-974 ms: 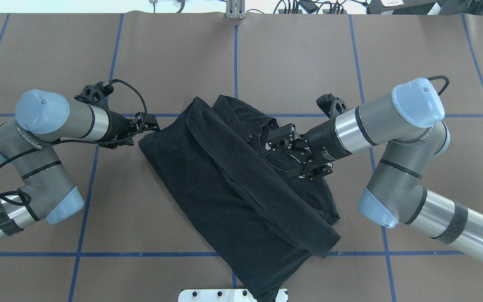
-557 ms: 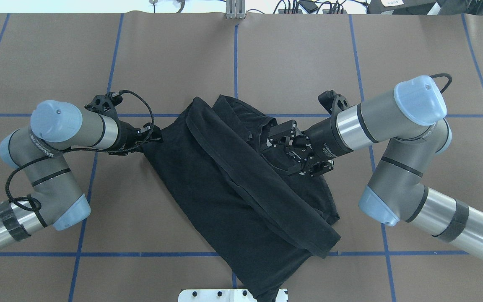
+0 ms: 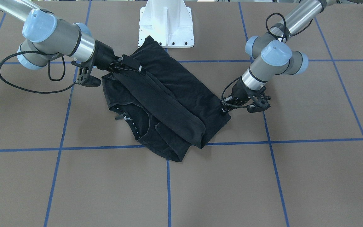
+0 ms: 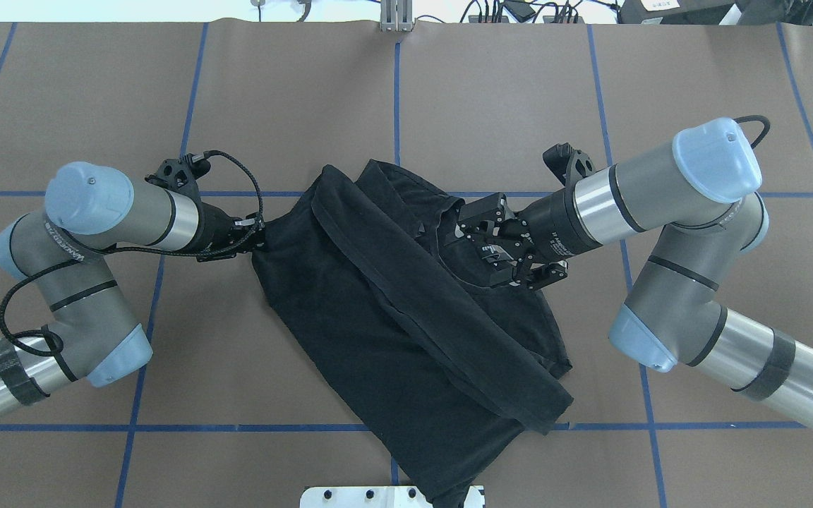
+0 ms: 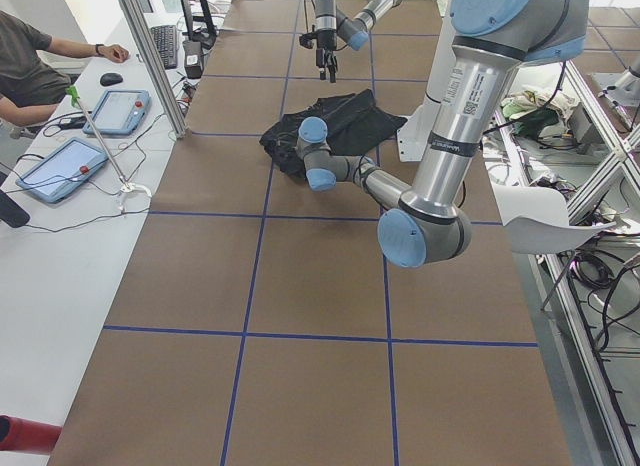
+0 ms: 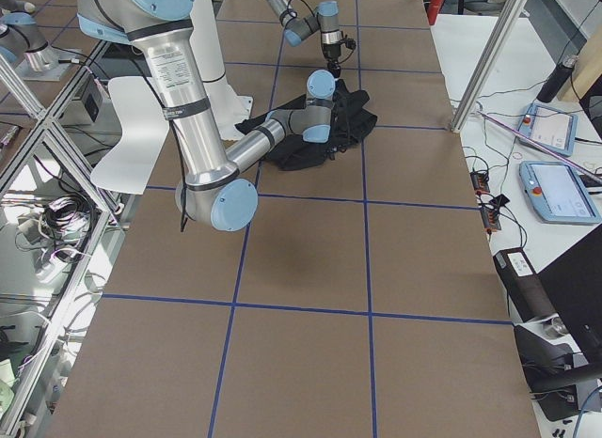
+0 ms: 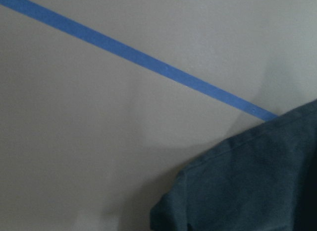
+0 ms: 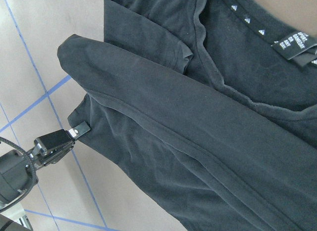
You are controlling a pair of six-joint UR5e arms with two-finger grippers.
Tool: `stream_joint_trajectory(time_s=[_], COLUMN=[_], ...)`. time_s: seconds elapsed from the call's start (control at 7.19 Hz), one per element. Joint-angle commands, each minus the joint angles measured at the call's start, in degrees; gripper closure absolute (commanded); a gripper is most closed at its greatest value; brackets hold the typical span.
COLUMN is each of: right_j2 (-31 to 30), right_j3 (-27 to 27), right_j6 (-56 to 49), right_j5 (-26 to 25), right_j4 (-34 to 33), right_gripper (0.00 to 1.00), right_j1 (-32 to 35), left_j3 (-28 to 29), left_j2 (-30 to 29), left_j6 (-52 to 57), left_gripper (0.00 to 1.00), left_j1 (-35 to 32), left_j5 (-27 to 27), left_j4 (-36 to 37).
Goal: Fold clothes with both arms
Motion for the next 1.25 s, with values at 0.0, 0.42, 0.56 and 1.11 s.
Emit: stream_joint_trajectory(time_s=[0.0,0.42,0.56,1.11], right_j2=[-0.34,-0.43,-0.43,-0.43], right_j3=[0.0,-0.17,-0.52,-1.41], right_j6=[-0.02,-0.02,-0.02,-0.2], right_j5=[-0.72,-0.73,-0.73,-0.73], right_j4=[0.15,-0.11,-0.11,-0.02], right_gripper=[0.0,0.0,0.0,0.0], right_j1=[2.98,4.76,4.93,5.46], left_j3=[2.38,19.85,23.11,32.9], left_j2=[-2.48,-17.68,-20.41,-23.6], left_j6=[0.34,0.43,0.78,0.69], left_gripper=[1.0,1.0,1.0,1.0], left_j1=[-4.45,-7.37,-7.81,-8.34], left_j5=[-0.39,5.37,7.5,16.83], left_j4=[3.34,3.55,3.1,-9.91])
